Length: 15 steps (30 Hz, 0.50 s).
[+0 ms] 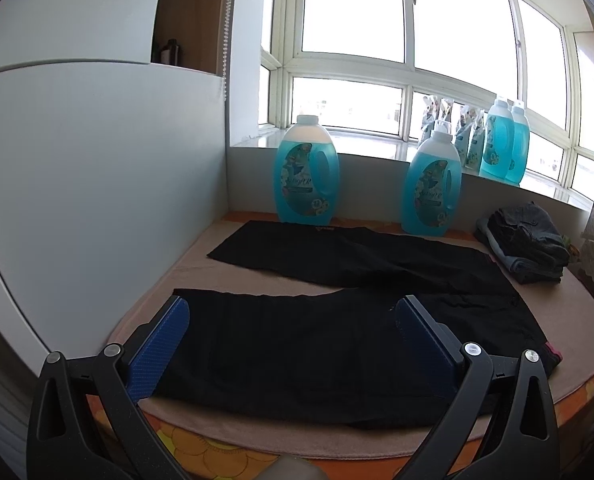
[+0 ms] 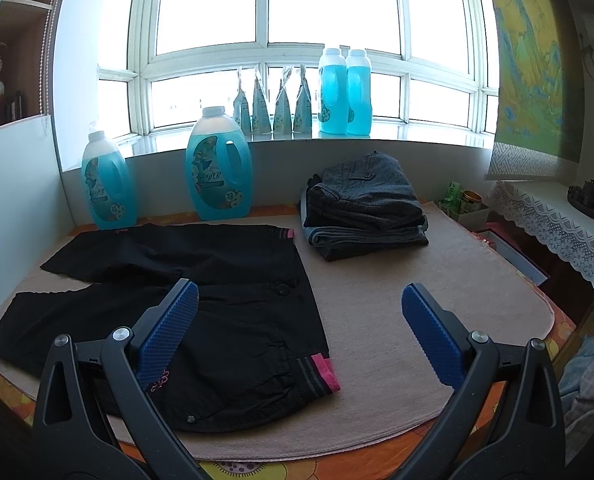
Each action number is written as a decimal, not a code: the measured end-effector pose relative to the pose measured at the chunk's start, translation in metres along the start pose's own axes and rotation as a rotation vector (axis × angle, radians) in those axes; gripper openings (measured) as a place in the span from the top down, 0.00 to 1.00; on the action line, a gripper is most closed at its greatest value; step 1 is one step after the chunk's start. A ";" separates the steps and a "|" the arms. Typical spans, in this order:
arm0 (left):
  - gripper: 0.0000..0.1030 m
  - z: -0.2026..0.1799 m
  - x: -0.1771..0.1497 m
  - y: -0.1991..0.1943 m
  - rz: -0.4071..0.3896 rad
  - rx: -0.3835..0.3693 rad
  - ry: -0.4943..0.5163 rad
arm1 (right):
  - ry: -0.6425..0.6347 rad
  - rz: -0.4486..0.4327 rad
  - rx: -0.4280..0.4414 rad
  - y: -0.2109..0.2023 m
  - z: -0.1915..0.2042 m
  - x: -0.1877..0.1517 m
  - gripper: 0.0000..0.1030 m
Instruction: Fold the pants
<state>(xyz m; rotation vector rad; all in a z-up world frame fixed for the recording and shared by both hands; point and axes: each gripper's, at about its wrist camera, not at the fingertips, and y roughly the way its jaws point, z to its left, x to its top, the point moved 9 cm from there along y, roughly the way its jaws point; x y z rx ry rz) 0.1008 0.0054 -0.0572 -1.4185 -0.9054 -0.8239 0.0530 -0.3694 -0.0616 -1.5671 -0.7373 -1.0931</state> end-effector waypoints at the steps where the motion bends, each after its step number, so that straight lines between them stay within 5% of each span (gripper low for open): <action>1: 0.00 0.000 0.000 0.002 0.004 -0.001 0.002 | -0.003 0.000 0.001 0.002 -0.001 0.001 0.00; 15: 0.04 0.021 0.009 0.037 0.044 -0.005 0.042 | -0.122 -0.072 0.076 0.043 0.002 0.058 0.00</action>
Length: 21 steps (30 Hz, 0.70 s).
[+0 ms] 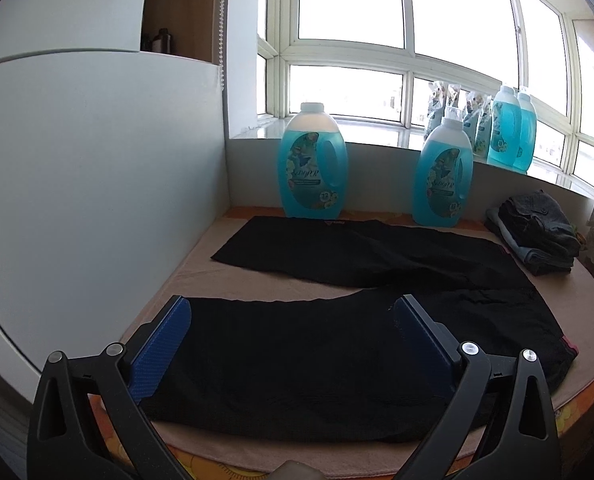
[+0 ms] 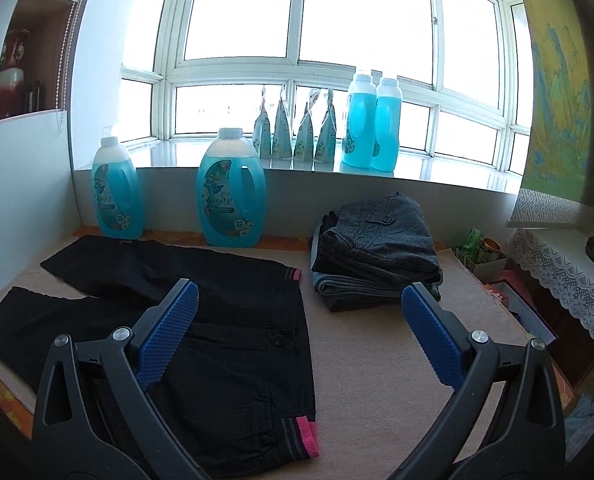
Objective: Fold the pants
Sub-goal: 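Move both tools toward the trousers' waistband and cuff ends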
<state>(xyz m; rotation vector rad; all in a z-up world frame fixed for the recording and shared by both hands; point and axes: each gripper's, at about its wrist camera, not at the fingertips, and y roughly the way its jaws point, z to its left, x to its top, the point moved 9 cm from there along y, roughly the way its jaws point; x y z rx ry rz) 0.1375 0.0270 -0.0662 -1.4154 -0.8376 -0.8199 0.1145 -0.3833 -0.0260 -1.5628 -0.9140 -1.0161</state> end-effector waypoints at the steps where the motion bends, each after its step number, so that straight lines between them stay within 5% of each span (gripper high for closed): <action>1: 0.05 0.001 0.001 0.004 0.005 0.005 0.010 | -0.005 0.000 0.012 0.006 0.002 0.002 0.00; 21: 0.24 0.019 0.044 0.108 0.132 0.002 0.022 | -0.187 0.177 0.179 0.164 0.044 0.025 0.00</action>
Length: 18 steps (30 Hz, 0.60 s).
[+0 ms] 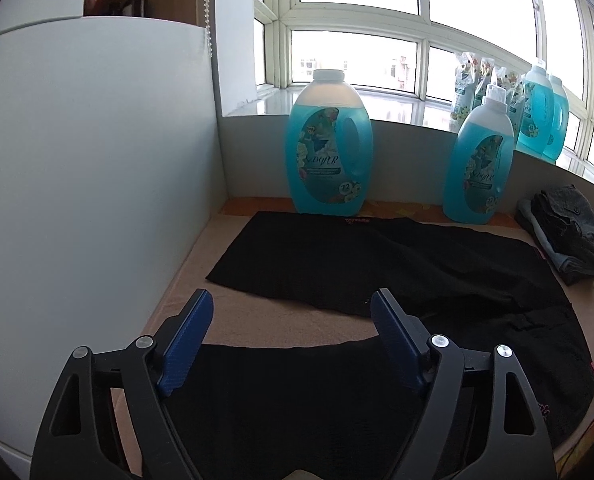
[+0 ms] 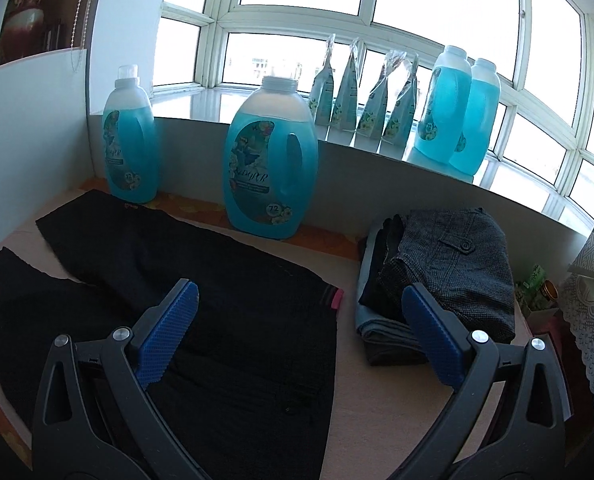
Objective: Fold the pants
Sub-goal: 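Move both tools toward the trousers' waistband and cuff ends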
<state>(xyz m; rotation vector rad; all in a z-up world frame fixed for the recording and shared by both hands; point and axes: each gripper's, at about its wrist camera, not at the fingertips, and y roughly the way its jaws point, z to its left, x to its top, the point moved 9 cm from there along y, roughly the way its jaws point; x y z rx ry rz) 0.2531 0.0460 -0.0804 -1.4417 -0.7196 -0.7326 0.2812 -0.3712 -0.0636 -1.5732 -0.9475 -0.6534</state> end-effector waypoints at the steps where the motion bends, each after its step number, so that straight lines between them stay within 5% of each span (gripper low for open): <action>1: 0.26 -0.001 0.002 0.007 0.016 -0.004 -0.001 | -0.007 0.019 0.018 0.012 -0.001 0.003 0.00; 8: 0.29 -0.016 0.009 0.052 0.100 -0.038 -0.023 | -0.096 0.148 0.146 0.094 0.008 0.009 0.12; 18: 0.49 -0.039 0.003 0.122 0.239 -0.070 -0.062 | -0.184 0.291 0.259 0.201 0.042 0.002 0.29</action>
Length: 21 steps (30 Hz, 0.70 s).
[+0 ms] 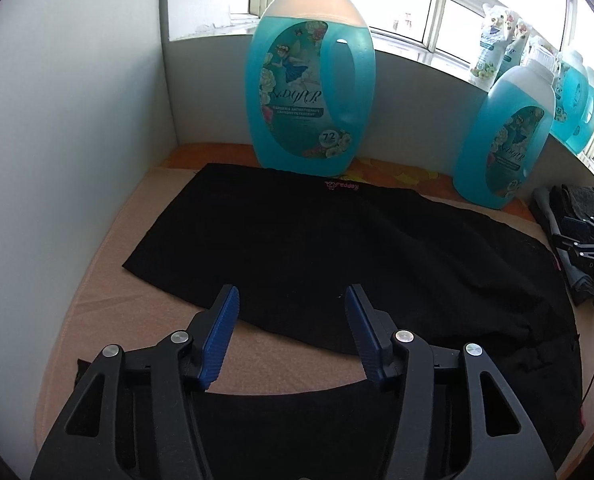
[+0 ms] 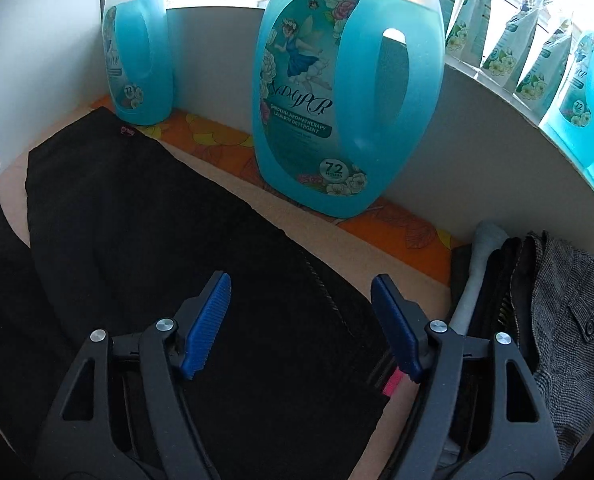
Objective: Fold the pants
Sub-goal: 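Move both tools toward the trousers' waistband and cuff ends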
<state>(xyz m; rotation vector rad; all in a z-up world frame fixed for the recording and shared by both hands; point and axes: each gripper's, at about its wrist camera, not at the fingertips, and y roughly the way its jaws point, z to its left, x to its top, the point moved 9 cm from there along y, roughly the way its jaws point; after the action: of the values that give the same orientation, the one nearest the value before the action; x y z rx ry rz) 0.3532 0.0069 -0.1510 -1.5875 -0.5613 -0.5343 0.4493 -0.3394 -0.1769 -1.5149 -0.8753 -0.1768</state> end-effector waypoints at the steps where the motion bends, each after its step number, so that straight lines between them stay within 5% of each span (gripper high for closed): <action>1: 0.49 -0.001 0.003 0.005 0.008 0.001 -0.001 | -0.002 0.006 0.017 0.009 0.002 0.003 0.29; 11: 0.49 -0.012 0.026 0.058 0.094 0.030 0.013 | -0.188 0.060 0.045 0.074 0.036 0.013 0.29; 14: 0.50 -0.011 0.025 0.073 0.121 0.021 -0.009 | -0.172 0.085 0.081 0.086 0.033 0.014 0.28; 18: 0.50 -0.007 0.029 0.085 0.132 0.038 -0.022 | -0.139 0.084 0.068 0.096 0.028 0.013 0.14; 21: 0.50 -0.001 0.037 0.089 0.130 0.053 -0.036 | -0.108 0.066 0.099 0.096 0.028 0.010 0.17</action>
<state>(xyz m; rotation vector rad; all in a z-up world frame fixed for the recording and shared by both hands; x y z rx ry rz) 0.4386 0.0012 -0.1961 -1.5735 -0.4919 -0.3908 0.5041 -0.2998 -0.2513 -1.4685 -0.9053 -0.0030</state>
